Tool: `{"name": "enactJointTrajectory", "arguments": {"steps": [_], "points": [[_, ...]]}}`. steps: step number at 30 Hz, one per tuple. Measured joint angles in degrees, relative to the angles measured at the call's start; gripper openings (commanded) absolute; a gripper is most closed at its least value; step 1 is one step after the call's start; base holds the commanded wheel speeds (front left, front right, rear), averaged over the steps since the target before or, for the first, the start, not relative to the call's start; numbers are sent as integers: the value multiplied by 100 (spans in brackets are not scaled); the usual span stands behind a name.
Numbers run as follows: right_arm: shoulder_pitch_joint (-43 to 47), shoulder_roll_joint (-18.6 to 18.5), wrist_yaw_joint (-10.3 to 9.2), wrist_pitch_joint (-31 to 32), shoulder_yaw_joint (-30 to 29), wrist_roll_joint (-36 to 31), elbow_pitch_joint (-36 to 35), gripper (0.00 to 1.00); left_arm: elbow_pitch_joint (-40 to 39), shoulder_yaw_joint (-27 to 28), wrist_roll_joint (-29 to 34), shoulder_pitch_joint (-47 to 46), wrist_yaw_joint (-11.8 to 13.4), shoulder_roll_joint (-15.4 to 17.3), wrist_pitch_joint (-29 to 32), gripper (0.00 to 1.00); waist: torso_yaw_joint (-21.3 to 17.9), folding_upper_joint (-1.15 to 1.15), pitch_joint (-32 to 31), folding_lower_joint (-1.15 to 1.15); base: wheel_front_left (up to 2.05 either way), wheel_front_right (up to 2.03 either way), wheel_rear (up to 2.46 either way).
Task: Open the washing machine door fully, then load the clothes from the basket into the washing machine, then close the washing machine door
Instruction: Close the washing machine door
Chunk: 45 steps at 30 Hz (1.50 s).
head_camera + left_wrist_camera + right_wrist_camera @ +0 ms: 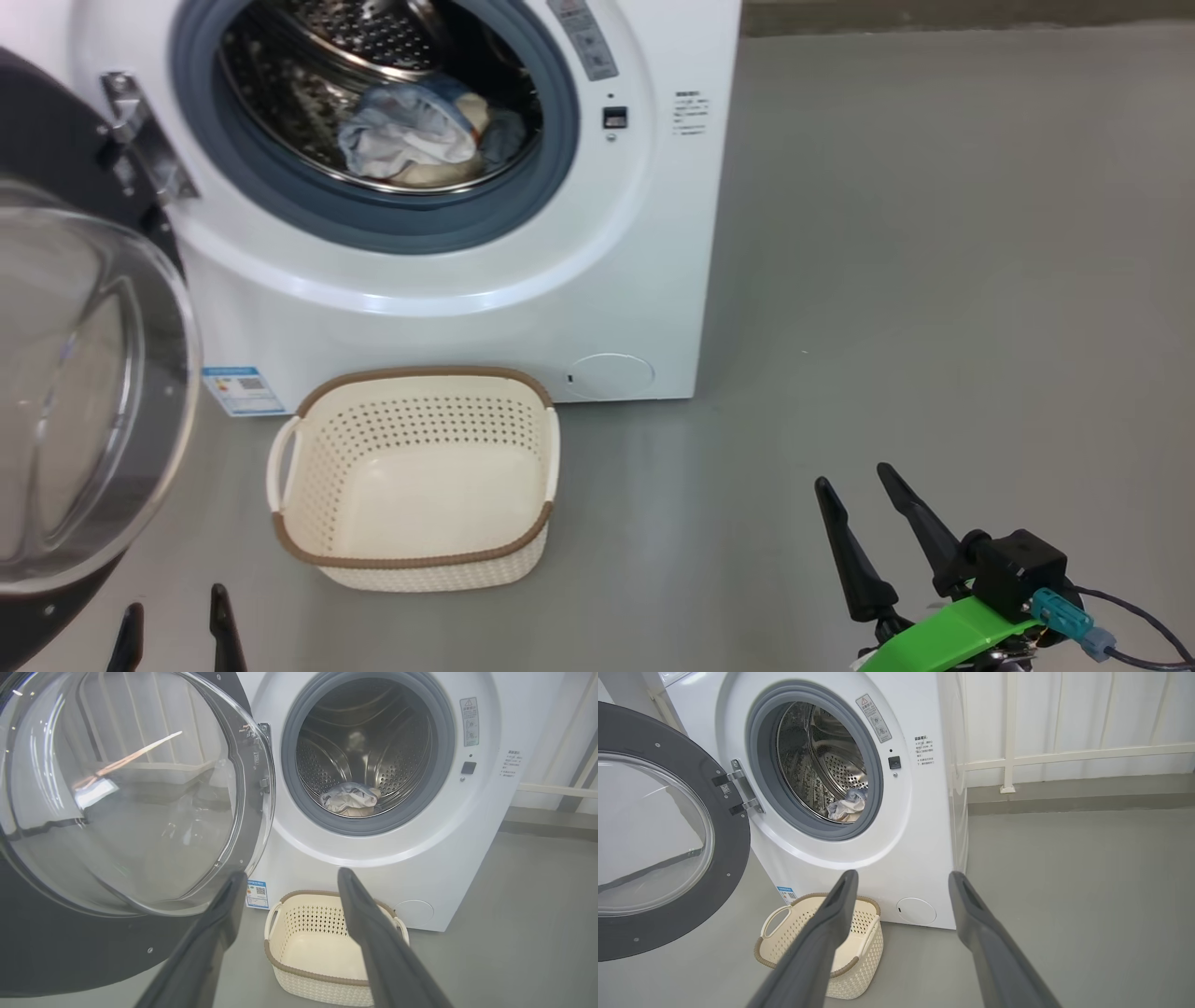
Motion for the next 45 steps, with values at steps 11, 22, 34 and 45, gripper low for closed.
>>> {"name": "enactJointTrajectory", "arguments": {"steps": [11, 22, 34, 45], "points": [[11, 1, 0, 0, 62, 0, 12, 100, 2, 2, -137, 24, 49, 1, 0, 100, 464, 0, -69, 0, 0, 0, 0], [11, 15, 0, 0, 85, 1, 42, 100, 3, 20, -154, 94, 56, 1, 0, 100, 911, 0, -99, 0, 0, 0, 0], [12, 54, 0, 0, 113, 20, 68, 100, 3, 46, -196, 133, 100, 1, 0, 100, 1441, 0, -155, 0, 0, 0, 0], [12, 63, 0, 0, 120, 20, 102, 100, 13, 41, -254, 213, 126, 1, 0, 100, 1894, 0, -144, 0, 0, 0, 0]]}}
